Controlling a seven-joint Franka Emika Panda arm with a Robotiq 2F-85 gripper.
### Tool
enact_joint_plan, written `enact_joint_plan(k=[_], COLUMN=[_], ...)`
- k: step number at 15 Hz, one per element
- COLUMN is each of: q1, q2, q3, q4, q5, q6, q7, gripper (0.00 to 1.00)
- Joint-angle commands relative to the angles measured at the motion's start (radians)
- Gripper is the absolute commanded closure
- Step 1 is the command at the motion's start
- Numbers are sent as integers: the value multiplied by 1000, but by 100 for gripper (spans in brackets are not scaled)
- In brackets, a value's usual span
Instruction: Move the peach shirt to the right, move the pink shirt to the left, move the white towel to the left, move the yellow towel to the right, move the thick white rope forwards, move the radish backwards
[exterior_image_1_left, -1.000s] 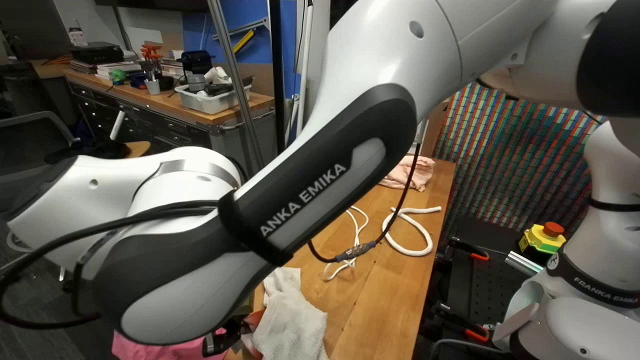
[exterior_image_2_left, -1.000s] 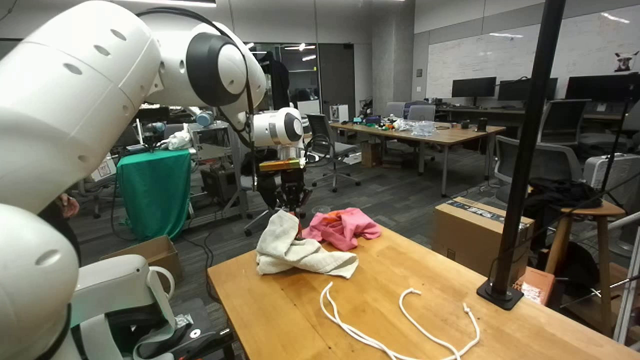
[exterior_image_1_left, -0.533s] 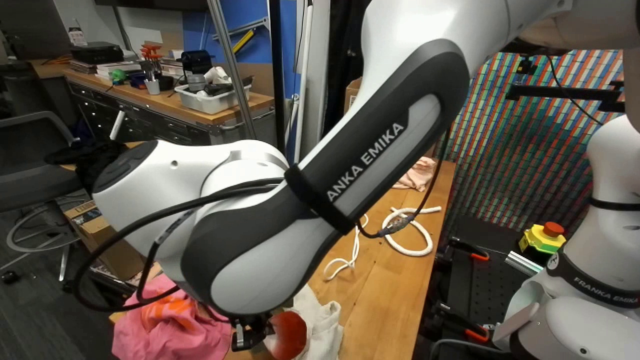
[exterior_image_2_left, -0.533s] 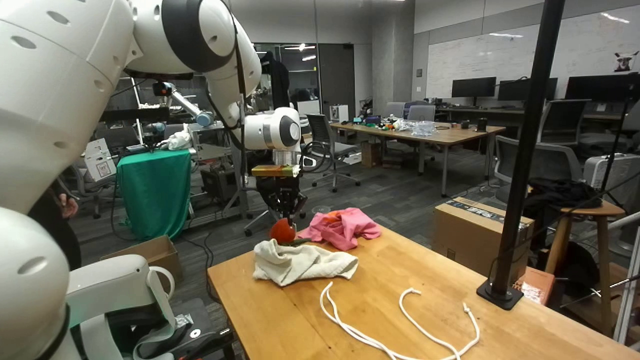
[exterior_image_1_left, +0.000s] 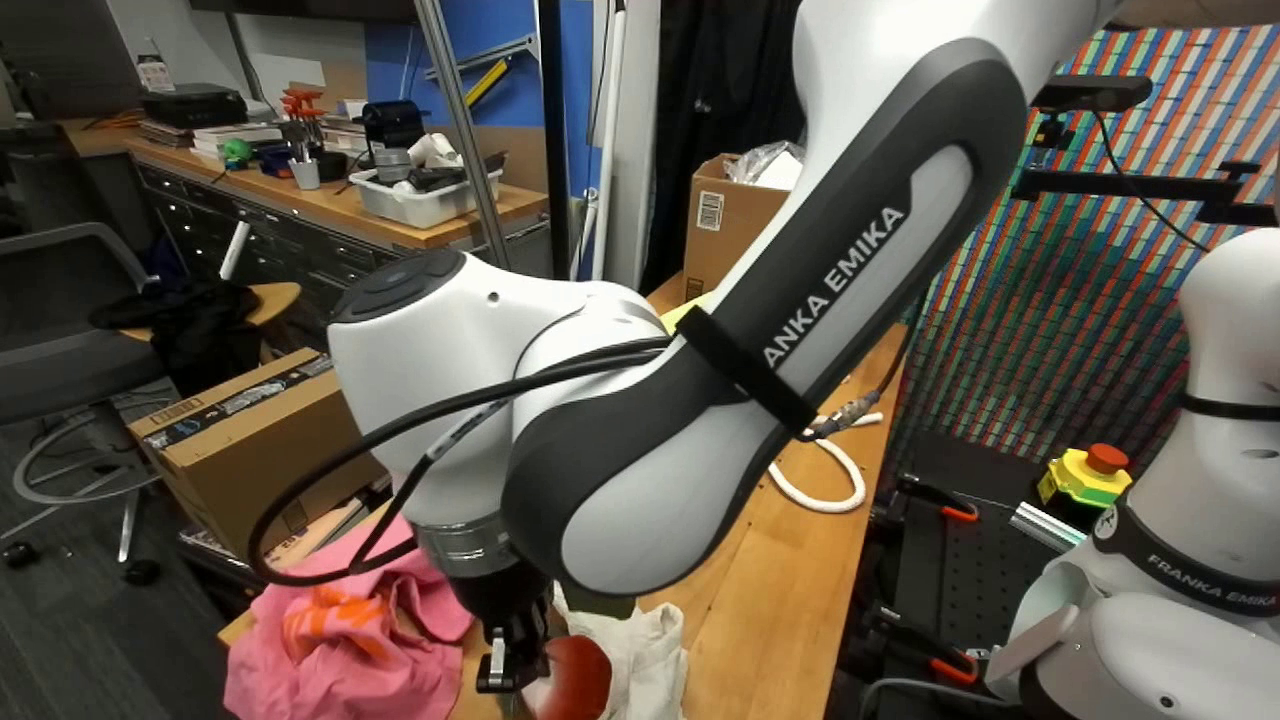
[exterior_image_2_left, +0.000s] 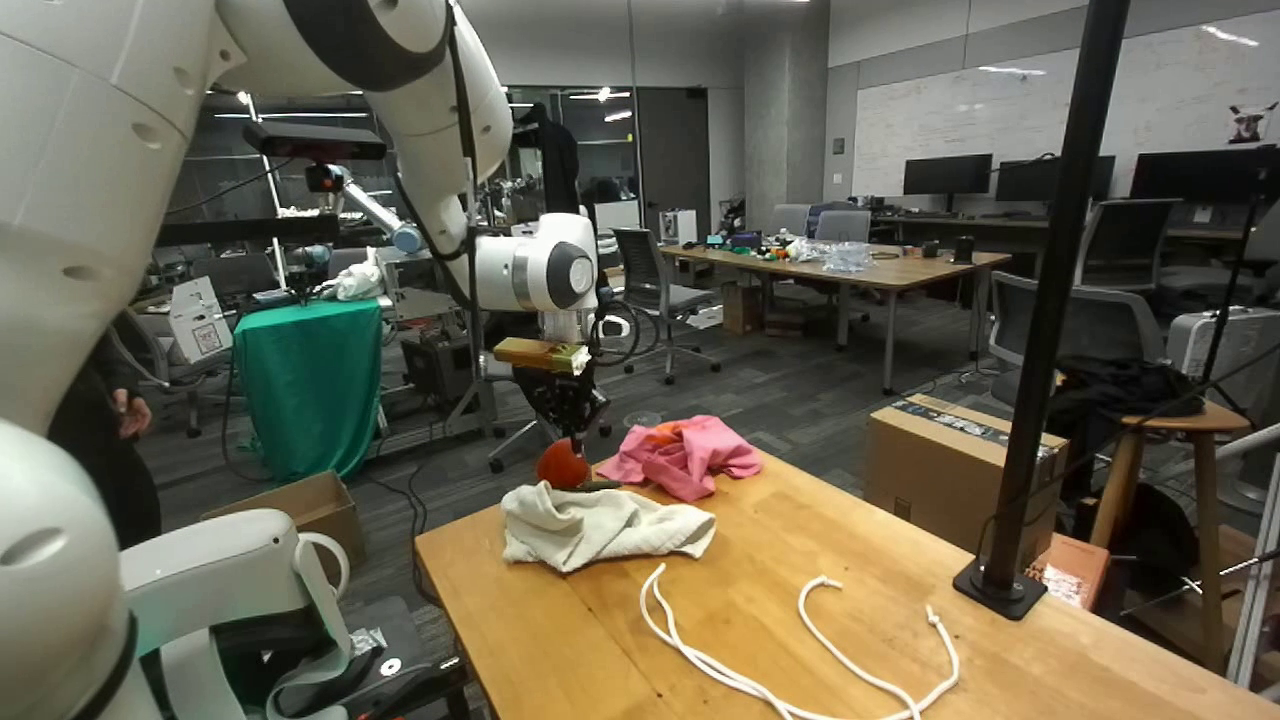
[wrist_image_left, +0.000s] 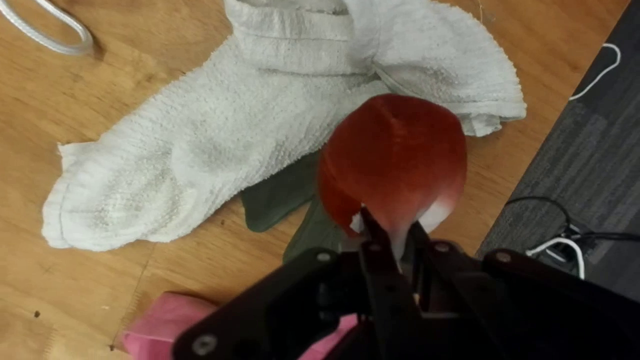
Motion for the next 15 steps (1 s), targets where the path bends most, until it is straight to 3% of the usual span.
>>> enact_joint_plan(k=[1,11,15], q1=[-35,-133,-206], q2=[-103,-230,-258], q3=[21,37,112], q4=[-135,-377,-451], q5=[52,278,439], q6=[166,604,803], q7=[34,57,42], gripper=[95,94,94])
